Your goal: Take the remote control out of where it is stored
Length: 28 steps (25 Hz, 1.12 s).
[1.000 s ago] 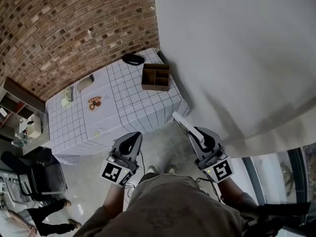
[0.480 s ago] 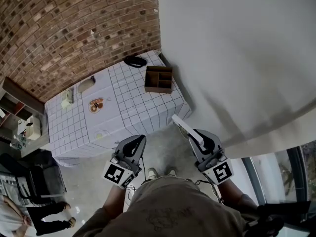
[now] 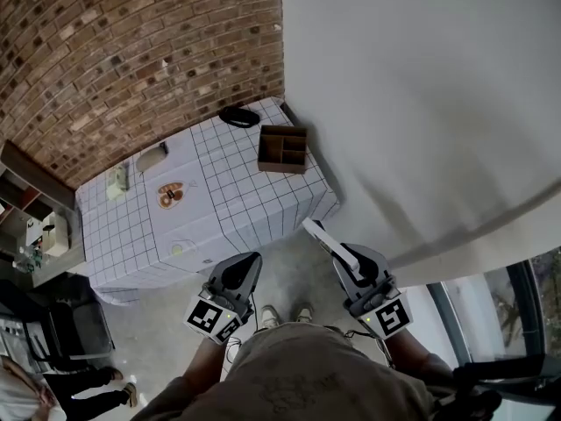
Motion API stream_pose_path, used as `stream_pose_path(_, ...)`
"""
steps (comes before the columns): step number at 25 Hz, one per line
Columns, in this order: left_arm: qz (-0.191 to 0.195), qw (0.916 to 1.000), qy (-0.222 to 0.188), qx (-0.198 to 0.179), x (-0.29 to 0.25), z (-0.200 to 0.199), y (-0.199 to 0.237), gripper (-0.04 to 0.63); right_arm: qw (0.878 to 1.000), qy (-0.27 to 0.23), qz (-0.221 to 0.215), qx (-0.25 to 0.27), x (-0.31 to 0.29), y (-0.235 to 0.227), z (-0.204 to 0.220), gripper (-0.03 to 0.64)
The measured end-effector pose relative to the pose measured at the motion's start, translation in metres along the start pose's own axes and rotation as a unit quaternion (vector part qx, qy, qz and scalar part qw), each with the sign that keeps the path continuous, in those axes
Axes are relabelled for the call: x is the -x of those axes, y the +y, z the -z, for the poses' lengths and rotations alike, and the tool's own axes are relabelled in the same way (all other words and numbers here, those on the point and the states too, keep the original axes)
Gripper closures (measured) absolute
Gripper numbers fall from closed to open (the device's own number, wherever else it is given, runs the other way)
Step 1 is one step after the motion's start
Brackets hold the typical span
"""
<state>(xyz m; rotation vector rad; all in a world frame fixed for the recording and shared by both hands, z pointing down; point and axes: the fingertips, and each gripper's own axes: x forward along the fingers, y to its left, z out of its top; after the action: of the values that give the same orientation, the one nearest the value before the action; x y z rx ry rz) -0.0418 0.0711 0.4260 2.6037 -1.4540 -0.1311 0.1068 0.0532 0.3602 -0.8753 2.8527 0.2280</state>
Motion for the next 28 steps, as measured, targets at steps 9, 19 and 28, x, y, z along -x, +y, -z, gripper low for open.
stream_pose_path(9,-0.009,0.9999,-0.006,0.012,0.014,-0.004,0.013,0.591,1.000,0.009,-0.002,0.007,-0.008,0.012,0.001,0.534)
stream_pose_path(19,-0.007,1.0000,-0.005,0.000,0.016,-0.007,0.018,0.591,1.000,0.010,-0.007,0.019,-0.015,0.021,0.002,0.534)
stream_pose_path(28,-0.004,1.0000,-0.006,-0.004,0.016,-0.009,0.021,0.591,1.000,0.006,0.005,0.028,-0.017,0.018,0.000,0.534)
